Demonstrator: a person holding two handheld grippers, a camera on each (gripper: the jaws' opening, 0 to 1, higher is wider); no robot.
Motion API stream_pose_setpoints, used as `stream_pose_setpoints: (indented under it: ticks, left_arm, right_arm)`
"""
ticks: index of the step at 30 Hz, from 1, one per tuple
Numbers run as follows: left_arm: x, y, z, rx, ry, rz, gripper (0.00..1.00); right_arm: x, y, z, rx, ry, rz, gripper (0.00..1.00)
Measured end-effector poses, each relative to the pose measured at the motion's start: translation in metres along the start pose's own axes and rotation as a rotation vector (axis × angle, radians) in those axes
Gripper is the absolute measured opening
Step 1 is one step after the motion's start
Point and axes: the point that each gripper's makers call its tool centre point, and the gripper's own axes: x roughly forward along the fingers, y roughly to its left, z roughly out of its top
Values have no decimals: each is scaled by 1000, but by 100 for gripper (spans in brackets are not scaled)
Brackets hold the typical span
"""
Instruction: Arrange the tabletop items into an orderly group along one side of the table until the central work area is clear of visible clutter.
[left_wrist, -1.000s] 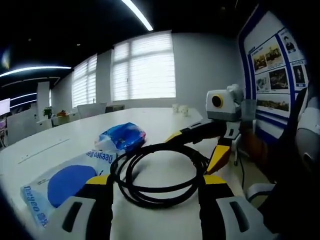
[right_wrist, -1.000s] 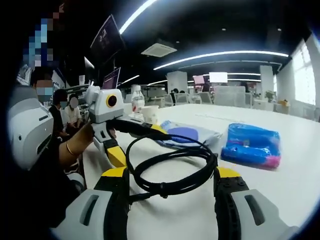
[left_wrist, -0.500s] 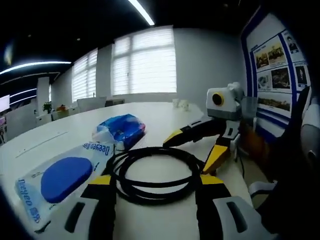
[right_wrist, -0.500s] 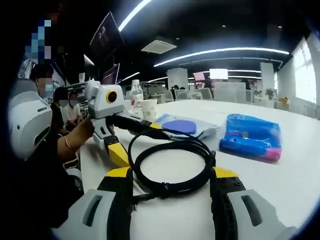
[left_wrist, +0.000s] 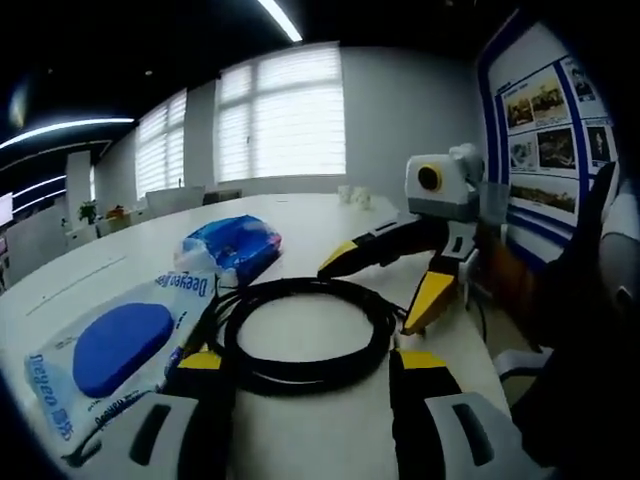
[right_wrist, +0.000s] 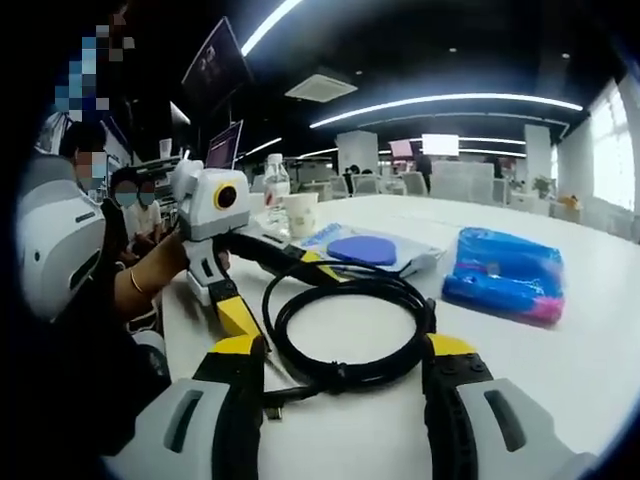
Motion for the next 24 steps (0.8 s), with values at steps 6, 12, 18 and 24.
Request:
stream_pose_setpoints:
  ticks: [6, 12, 18, 24]
  left_arm:
    - [0, -2, 0, -3, -3, -6, 62]
    - [-1, -2, 1, -21, -18, -10, 63]
    - [-4, -3, 0, -21, -26, -10, 63]
    - [-7, -2, 0, -33, -37, -3, 64]
  right_arm:
    - [-1, 0, -3, -5, 20, -13, 61]
    - [0, -1, -7, 12, 39, -24, 66]
    - [2, -3, -15, 33, 68, -32, 70]
    - [0, -7, -15, 48, 69, -50, 74]
